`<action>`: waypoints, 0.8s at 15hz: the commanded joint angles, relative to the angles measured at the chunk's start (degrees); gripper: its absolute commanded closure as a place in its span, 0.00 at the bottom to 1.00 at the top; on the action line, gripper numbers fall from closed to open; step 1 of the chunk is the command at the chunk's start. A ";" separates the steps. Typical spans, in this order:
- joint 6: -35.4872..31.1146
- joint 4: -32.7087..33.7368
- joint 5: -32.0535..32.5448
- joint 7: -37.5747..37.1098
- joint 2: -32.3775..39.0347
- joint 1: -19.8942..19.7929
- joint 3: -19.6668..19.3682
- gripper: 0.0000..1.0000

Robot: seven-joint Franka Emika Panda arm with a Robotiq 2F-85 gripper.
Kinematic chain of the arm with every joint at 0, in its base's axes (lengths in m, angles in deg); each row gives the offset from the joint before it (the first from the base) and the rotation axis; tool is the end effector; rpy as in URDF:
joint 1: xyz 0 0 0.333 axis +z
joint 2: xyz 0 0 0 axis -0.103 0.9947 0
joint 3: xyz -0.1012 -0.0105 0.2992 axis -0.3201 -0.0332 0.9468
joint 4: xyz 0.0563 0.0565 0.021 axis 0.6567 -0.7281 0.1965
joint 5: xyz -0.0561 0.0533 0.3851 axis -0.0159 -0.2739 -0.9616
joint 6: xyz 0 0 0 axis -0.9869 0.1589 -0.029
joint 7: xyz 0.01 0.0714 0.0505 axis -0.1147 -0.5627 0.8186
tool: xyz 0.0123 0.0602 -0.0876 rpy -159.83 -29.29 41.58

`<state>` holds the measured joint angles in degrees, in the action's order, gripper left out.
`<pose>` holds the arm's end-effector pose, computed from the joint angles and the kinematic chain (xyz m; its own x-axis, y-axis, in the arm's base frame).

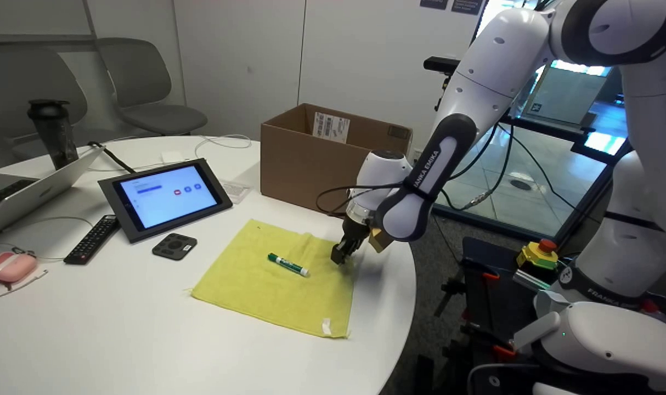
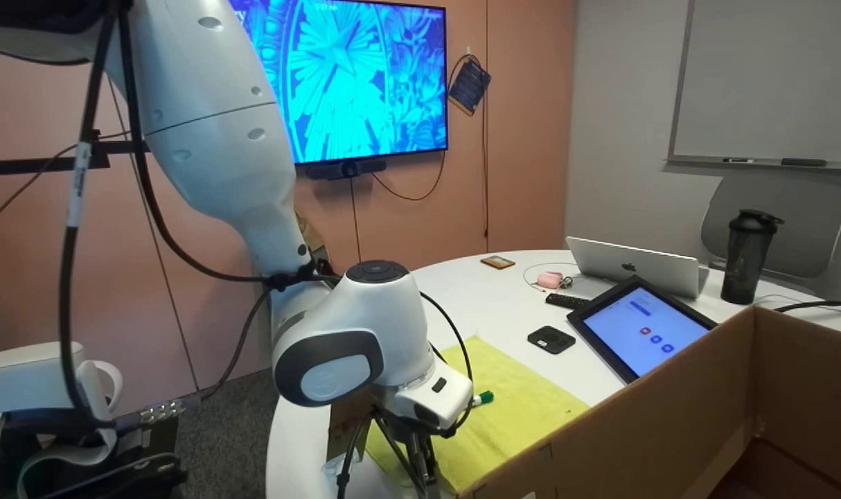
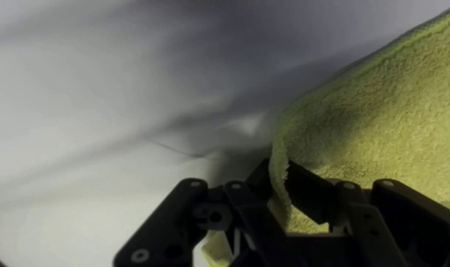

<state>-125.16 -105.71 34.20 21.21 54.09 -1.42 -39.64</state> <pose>0.5174 0.0133 0.0943 0.9511 -0.2714 0.1475 -0.2691 -0.9625 -0.0358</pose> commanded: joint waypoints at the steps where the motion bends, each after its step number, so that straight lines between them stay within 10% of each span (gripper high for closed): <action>1: 0.03 1.08 -0.37 1.94 0.87 -0.53 0.97 0.91; 12: 2.00 -1.13 1.64 1.70 -4.04 6.51 -3.27 0.94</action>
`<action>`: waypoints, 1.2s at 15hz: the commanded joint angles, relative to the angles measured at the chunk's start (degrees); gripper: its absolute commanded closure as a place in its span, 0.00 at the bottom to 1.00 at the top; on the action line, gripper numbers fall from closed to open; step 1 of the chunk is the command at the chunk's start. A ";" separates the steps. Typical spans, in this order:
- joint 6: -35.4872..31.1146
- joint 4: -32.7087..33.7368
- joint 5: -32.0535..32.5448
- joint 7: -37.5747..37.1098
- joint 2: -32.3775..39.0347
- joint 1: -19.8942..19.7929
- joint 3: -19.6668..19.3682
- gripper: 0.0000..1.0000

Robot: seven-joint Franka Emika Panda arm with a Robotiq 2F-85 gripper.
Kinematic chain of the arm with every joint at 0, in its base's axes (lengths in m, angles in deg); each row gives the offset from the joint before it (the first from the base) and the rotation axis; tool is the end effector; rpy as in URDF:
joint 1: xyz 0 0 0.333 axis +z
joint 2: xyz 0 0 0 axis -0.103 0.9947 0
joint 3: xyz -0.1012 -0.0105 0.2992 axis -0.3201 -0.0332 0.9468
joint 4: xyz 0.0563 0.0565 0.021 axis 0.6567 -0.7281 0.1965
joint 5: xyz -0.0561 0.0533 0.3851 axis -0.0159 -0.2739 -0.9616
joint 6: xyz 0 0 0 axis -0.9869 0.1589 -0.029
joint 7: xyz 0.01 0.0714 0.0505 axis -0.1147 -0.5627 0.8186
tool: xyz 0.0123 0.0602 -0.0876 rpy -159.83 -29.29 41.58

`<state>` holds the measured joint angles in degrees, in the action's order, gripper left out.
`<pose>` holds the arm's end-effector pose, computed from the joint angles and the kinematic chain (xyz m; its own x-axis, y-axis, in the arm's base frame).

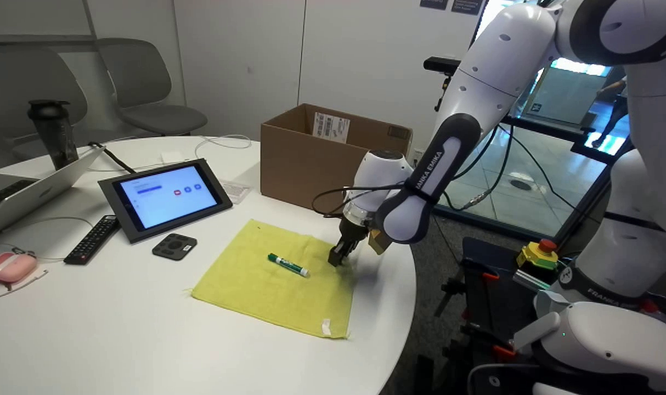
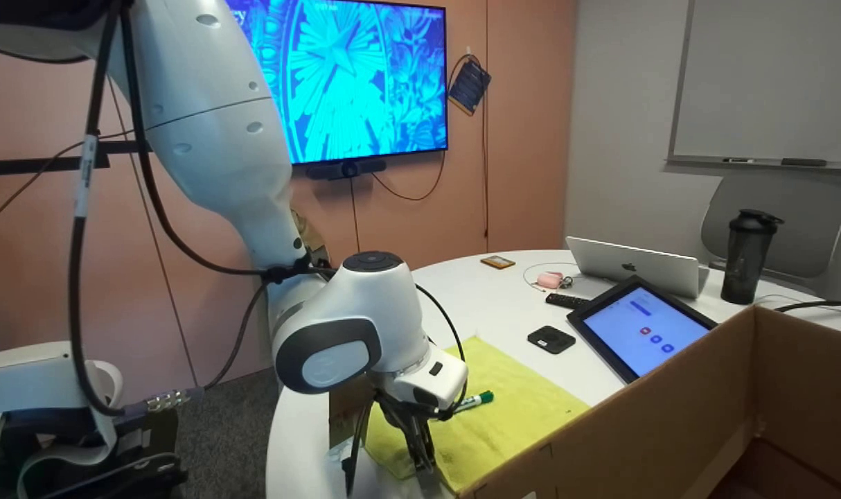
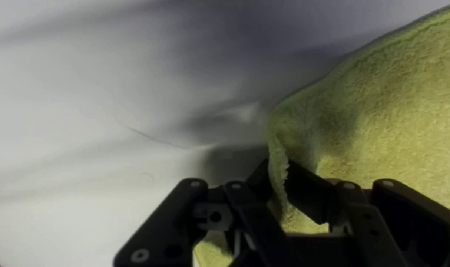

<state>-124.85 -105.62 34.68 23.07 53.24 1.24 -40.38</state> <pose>0.5204 0.0313 0.1021 0.9671 -0.1964 0.1614 -0.1948 -0.9805 -0.0261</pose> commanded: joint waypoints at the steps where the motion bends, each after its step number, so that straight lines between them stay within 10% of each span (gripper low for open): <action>1: 1.92 -1.50 1.56 -0.33 -3.94 5.10 -3.21 0.94; 18: 7.58 0.46 10.83 -5.21 -2.64 22.99 -5.76 0.95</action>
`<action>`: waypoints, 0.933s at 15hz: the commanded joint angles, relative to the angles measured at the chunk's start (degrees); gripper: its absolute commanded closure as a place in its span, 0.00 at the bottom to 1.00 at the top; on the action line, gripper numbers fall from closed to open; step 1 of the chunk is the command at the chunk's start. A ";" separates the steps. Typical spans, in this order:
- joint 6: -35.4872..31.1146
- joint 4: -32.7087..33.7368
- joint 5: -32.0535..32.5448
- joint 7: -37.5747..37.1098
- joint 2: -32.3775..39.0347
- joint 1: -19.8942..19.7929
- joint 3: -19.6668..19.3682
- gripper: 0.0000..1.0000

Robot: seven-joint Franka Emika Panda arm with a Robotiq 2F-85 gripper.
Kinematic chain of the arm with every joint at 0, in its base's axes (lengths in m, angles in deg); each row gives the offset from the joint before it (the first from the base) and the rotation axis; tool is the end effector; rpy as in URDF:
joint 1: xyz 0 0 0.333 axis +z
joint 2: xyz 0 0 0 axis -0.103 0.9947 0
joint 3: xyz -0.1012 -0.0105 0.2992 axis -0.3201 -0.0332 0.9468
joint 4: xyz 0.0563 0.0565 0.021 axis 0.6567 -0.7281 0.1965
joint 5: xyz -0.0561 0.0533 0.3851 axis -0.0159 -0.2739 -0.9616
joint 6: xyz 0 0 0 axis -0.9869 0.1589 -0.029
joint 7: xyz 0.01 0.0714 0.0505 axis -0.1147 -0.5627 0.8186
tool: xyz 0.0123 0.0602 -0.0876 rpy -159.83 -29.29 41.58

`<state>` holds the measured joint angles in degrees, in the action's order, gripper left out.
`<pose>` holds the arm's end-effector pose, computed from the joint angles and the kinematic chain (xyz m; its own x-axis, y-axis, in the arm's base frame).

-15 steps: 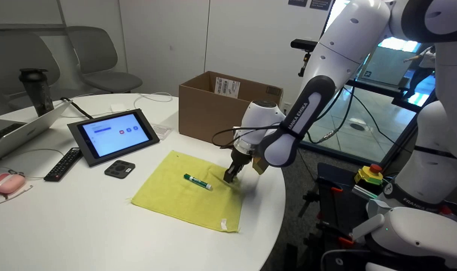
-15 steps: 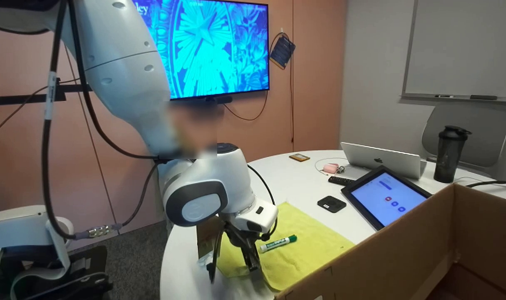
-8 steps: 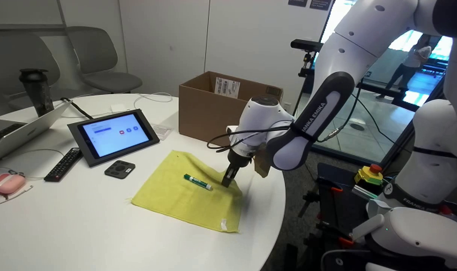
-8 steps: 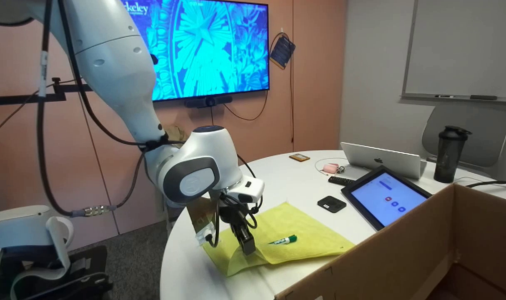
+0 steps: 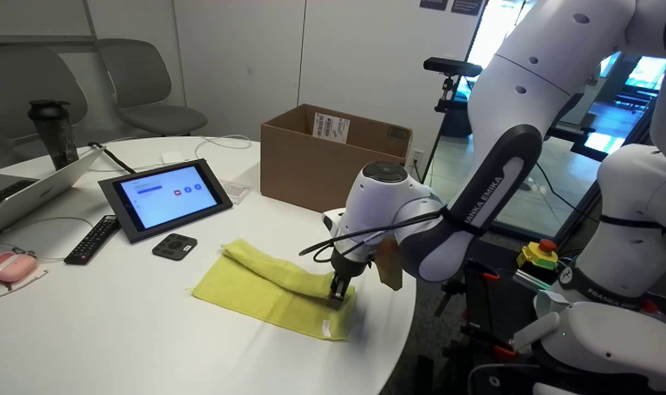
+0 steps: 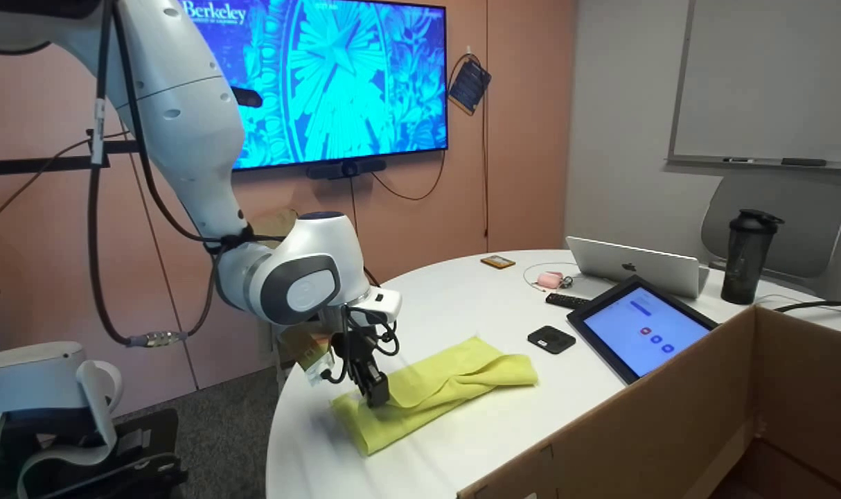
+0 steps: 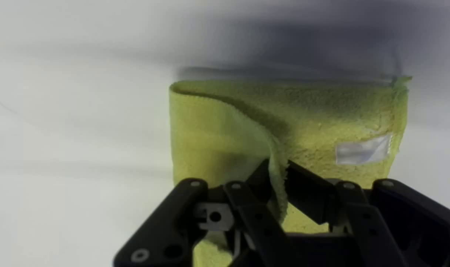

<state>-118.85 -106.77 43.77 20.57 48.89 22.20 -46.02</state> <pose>0.4898 0.1755 0.1274 0.9718 0.1960 0.1307 0.1890 -0.9799 0.0641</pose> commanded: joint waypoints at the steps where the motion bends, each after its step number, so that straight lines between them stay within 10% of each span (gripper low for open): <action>1: 2.10 1.78 1.81 -3.25 1.82 2.75 -0.09 0.95; 7: 4.90 4.60 0.75 -8.34 3.92 6.17 0.13 0.94; 8: 5.17 5.01 0.38 -8.98 4.01 6.14 0.59 0.63; 14: 5.81 6.91 0.82 -12.11 3.13 8.29 0.45 0.25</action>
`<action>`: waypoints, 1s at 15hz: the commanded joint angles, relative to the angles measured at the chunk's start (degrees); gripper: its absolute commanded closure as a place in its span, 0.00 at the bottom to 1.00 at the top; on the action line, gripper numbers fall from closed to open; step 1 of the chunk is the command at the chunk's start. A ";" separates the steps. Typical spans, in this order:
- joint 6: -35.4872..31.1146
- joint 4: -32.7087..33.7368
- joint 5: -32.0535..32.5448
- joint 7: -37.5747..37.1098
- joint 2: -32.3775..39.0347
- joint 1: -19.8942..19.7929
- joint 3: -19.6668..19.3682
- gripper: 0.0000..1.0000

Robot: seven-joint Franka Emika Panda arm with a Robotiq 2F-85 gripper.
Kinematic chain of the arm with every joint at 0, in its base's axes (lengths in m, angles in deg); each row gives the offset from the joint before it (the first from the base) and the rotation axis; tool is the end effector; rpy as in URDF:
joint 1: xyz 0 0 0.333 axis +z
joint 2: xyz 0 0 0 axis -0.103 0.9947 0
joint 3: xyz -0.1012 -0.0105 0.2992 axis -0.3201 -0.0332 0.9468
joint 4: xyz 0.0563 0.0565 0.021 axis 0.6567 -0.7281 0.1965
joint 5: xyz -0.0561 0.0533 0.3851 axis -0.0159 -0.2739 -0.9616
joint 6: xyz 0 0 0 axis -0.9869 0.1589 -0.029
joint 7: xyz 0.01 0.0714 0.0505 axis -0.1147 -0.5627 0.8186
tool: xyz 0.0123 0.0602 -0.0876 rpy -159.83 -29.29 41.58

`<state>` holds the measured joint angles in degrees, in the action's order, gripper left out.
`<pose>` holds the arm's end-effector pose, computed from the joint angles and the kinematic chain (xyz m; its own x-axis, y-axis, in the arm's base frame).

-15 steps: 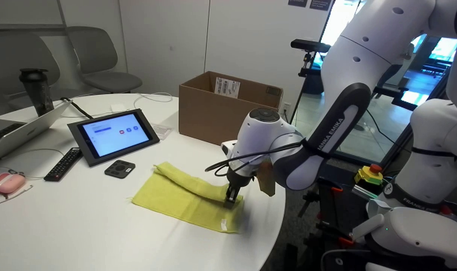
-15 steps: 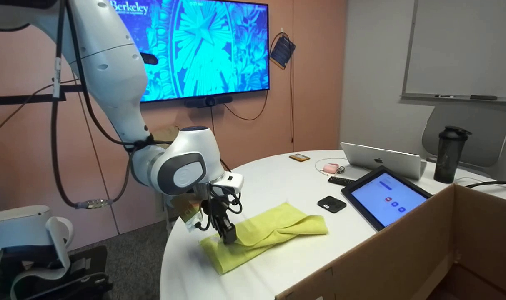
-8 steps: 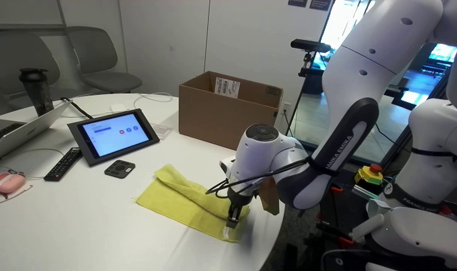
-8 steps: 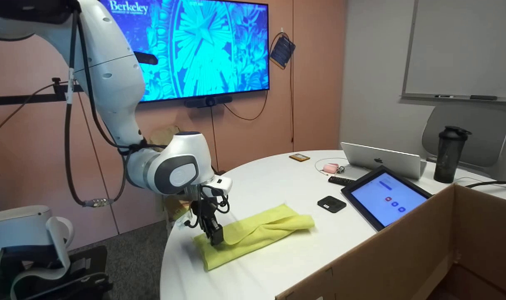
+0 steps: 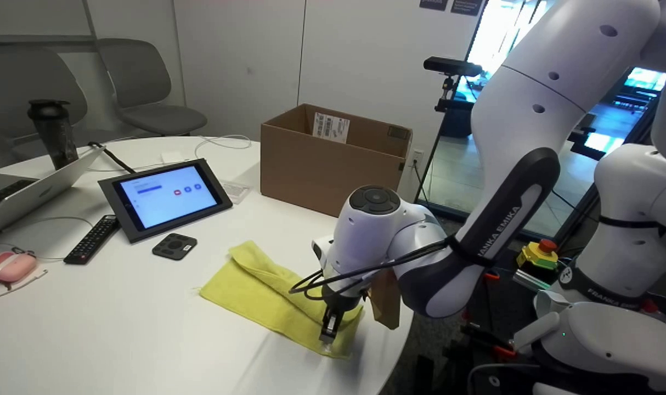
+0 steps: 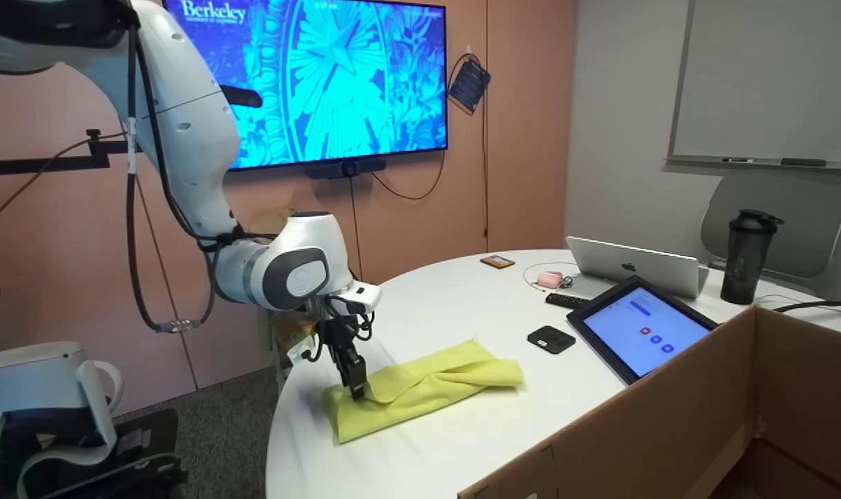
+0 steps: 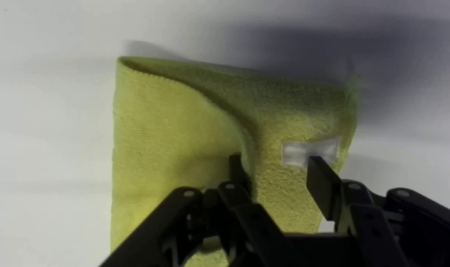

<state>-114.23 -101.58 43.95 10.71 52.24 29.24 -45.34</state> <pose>0.4788 0.2488 0.1150 0.9821 0.1618 0.0965 0.1560 -0.9857 0.0641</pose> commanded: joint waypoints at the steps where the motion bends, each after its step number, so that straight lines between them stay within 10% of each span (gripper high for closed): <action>1: 1.41 2.07 0.61 -1.96 -0.30 1.14 0.03 0.18; 4: 2.06 2.86 1.11 -1.34 -1.66 1.15 -0.11 0.00; 15: 6.78 14.83 2.87 -3.76 -2.88 0.89 -0.45 0.00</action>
<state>-109.99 -92.23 44.14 10.01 48.08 30.09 -45.20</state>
